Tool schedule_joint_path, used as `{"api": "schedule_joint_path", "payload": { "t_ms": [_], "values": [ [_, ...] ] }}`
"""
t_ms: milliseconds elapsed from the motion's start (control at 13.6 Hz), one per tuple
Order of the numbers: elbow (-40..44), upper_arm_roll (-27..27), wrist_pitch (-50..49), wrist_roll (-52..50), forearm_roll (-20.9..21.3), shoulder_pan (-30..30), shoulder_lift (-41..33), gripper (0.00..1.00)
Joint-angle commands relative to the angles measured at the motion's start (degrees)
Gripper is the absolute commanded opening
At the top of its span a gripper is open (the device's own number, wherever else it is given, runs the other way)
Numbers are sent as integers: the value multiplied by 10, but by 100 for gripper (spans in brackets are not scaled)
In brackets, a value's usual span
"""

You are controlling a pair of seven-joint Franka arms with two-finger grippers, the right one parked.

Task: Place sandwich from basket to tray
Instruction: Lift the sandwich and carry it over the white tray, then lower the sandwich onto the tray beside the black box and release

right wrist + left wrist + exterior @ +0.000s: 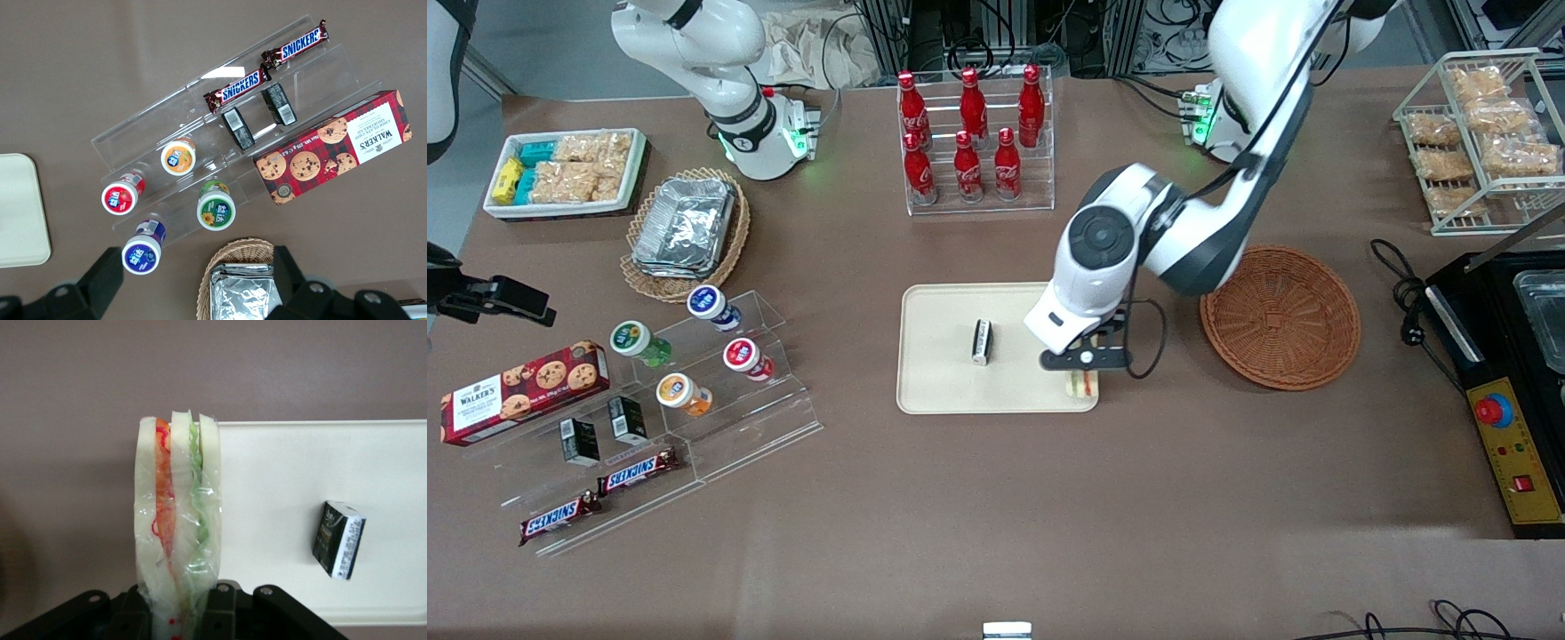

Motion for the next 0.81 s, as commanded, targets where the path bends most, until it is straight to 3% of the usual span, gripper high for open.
{"api": "schedule_joint_path", "payload": {
  "t_ms": [0, 221, 295, 442, 589, 737],
  "values": [
    [13, 7, 30, -27, 16, -13, 38, 0],
    [-15, 7, 60, -29, 36, -17, 44, 2],
    [-23, 7, 74, -30, 36, -17, 45, 10],
    [-29, 7, 80, -36, 36, -18, 49, 45],
    [-30, 7, 80, -42, 37, -19, 54, 58],
    [-37, 7, 80, -42, 37, -25, 56, 87]
  ]
}}
